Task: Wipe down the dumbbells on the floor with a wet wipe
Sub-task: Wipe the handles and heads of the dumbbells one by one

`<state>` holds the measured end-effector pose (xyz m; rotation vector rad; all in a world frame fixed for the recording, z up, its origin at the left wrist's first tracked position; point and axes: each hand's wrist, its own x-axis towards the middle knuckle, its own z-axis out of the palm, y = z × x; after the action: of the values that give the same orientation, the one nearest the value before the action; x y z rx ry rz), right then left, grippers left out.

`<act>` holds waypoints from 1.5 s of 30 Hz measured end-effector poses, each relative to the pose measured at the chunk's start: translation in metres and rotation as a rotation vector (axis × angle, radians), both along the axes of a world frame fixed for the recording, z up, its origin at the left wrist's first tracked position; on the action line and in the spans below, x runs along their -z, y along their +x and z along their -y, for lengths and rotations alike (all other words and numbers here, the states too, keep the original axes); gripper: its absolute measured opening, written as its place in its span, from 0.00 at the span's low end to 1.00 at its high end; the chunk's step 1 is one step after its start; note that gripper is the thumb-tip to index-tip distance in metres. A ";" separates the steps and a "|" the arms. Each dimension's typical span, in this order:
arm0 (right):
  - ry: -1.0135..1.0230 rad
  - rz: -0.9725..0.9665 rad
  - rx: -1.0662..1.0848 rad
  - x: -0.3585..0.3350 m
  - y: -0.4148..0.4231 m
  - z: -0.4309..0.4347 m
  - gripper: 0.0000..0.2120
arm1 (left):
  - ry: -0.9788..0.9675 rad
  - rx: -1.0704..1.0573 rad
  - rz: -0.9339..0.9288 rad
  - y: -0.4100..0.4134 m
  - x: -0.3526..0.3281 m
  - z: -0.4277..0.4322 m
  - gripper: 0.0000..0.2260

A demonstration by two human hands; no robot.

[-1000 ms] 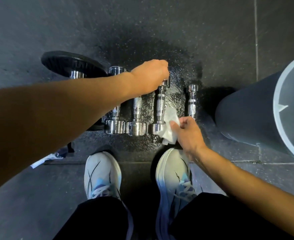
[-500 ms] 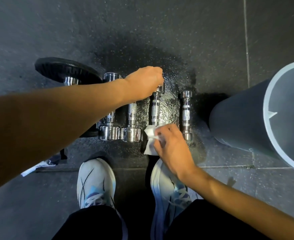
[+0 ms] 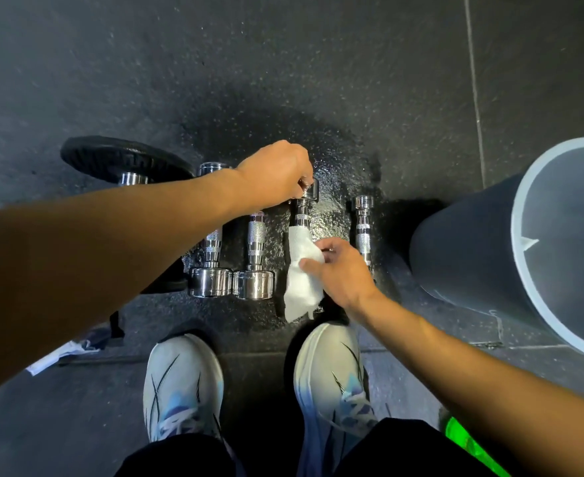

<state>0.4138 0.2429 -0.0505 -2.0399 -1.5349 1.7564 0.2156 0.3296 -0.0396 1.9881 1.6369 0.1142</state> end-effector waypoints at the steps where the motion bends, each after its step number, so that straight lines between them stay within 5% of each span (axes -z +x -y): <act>1: -0.021 -0.021 0.012 0.000 -0.003 -0.004 0.16 | -0.006 -0.012 0.000 0.001 0.001 0.000 0.11; 7: -0.146 -0.106 0.155 0.007 -0.024 -0.019 0.21 | -0.023 -0.060 0.025 0.001 0.004 -0.001 0.12; 26: 0.138 0.047 0.096 0.022 -0.049 -0.032 0.12 | -0.032 -0.047 0.062 -0.005 0.001 0.001 0.11; 34: 0.113 -0.032 0.385 0.016 -0.045 -0.055 0.17 | -0.129 -0.091 0.196 -0.012 -0.004 -0.003 0.17; 45: 0.687 -0.011 0.110 -0.014 -0.038 -0.087 0.07 | -0.081 -0.125 0.132 -0.016 -0.007 0.001 0.11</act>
<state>0.3755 0.3300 -0.0361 -1.7080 -1.6681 0.9902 0.2000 0.3286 -0.0326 1.7797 1.6532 0.2176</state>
